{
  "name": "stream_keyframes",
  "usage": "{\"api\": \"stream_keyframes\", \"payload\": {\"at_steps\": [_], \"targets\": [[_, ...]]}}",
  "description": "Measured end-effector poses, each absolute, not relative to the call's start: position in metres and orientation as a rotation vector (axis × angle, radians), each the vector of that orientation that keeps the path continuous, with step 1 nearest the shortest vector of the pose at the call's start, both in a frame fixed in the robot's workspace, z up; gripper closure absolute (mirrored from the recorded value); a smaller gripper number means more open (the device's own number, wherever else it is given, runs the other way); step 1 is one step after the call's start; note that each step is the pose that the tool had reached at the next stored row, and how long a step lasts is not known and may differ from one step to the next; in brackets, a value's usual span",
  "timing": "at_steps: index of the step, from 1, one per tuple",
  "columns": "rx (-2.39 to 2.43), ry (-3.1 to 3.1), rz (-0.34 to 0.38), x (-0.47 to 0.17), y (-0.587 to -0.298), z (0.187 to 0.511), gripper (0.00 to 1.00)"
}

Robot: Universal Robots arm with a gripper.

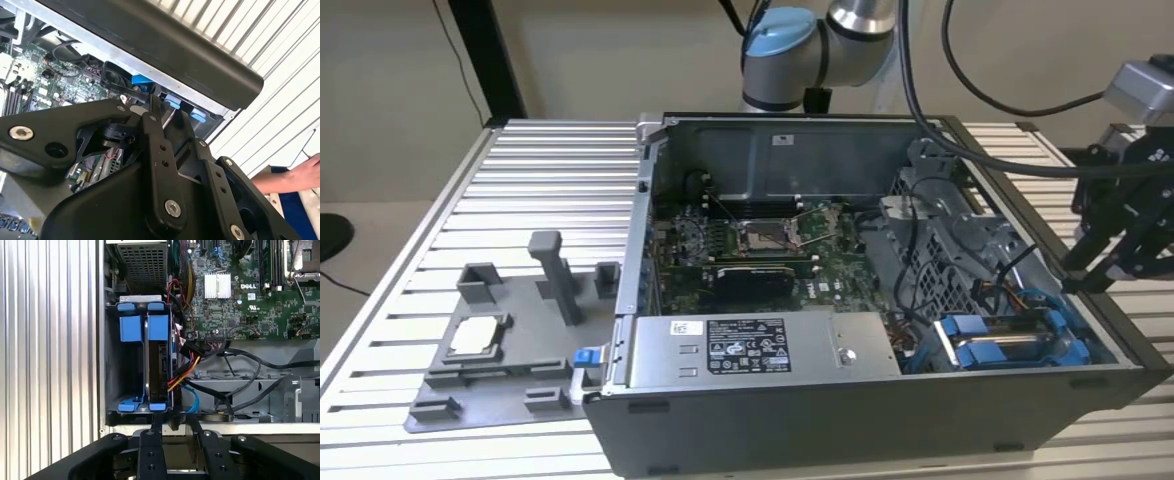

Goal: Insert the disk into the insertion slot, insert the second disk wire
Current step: 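Insert the second disk wire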

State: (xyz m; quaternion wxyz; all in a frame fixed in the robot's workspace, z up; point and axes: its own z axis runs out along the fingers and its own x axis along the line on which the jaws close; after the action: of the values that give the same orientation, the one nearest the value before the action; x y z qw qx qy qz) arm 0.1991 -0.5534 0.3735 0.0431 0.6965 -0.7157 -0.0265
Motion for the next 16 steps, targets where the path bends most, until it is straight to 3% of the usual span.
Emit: {"api": "stream_keyframes", "payload": {"at_steps": [16], "targets": [[2.135,-2.154,-0.102,0.2047,-0.5533,0.3666,0.0]]}}
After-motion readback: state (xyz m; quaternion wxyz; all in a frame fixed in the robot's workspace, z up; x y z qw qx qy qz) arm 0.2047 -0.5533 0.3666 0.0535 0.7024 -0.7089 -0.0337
